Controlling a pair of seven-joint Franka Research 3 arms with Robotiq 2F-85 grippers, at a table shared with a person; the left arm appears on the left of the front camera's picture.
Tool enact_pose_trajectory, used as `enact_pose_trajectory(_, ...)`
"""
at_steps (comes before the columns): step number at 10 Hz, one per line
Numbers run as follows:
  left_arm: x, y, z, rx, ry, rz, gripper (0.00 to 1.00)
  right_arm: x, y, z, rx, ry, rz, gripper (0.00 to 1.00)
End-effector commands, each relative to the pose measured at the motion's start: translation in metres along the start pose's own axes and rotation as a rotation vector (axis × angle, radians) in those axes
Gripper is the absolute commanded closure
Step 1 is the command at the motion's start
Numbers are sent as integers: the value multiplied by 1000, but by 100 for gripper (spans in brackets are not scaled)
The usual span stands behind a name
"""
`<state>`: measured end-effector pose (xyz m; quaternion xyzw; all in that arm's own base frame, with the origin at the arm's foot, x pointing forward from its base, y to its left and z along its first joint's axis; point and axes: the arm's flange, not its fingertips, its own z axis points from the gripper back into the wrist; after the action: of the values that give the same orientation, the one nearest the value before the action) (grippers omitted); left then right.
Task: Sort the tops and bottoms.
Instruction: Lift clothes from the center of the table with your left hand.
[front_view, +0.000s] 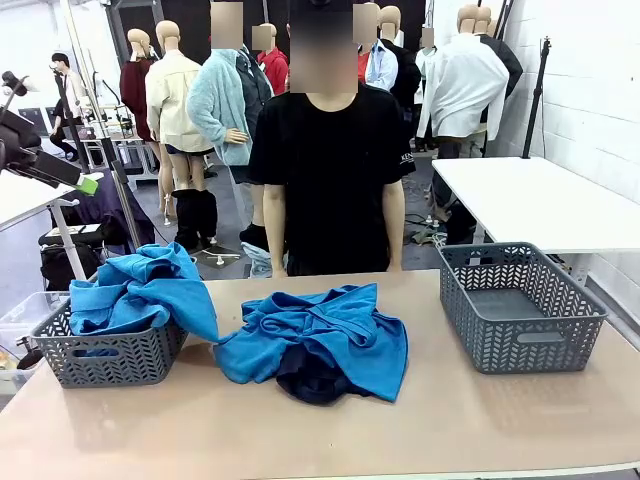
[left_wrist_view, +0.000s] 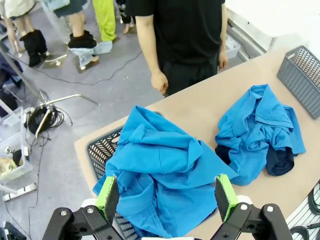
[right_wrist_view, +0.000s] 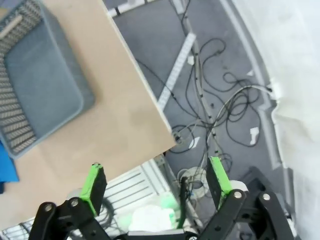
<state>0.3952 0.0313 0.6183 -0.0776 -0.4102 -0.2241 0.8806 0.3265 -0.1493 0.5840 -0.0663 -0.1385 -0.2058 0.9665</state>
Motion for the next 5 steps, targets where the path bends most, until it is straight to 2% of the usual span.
enact_pose_trajectory(1, 0, 0, 0, 1, 0, 0, 0, 33, -18, -6, 56, -33, 85, 0)
enact_pose_trajectory(2, 16, -27, -27, -13, 2, -60, 0, 47, -20, -10, 62, -25, 75, 0)
enact_pose_trajectory(3, 32, -57, -62, -6, 18, -115, 0, 15, -22, -3, 15, -14, 25, 0)
enact_pose_trajectory(4, 44, -95, -97, -37, 90, -193, 0, 15, -22, -3, 15, -14, 25, 0)
enact_pose_trajectory(5, 48, -134, -131, -10, 133, -312, 0, 15, -22, -3, 15, -14, 25, 0)
